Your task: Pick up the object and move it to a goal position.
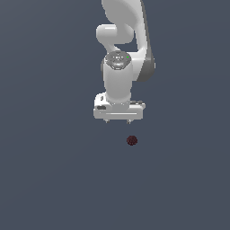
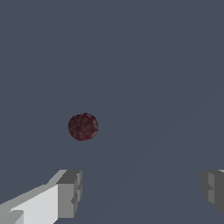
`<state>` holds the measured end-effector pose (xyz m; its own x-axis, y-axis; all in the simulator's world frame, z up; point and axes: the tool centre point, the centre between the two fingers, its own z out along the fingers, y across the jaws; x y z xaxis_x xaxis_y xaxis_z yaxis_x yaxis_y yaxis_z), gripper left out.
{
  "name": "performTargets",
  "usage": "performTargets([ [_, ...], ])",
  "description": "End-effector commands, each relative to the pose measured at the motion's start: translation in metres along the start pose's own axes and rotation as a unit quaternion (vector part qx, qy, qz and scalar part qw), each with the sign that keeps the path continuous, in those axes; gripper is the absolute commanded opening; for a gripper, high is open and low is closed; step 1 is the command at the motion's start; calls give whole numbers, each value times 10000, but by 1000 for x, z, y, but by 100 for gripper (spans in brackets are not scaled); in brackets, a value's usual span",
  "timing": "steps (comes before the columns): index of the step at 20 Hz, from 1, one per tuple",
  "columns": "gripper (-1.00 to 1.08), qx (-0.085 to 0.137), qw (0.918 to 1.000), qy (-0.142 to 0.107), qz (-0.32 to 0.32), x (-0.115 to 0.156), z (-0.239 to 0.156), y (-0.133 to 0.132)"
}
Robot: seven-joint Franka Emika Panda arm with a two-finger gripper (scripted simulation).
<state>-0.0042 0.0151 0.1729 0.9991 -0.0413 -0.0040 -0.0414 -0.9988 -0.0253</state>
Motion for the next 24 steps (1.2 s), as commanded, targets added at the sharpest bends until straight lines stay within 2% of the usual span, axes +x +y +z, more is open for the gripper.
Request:
performTargets([
  [1, 100, 0, 10000, 0, 0, 0, 0, 0],
  [11, 100, -129, 9998, 106, 57, 9, 0, 9],
  [24, 100, -110, 9991, 99, 397, 10, 5, 4],
])
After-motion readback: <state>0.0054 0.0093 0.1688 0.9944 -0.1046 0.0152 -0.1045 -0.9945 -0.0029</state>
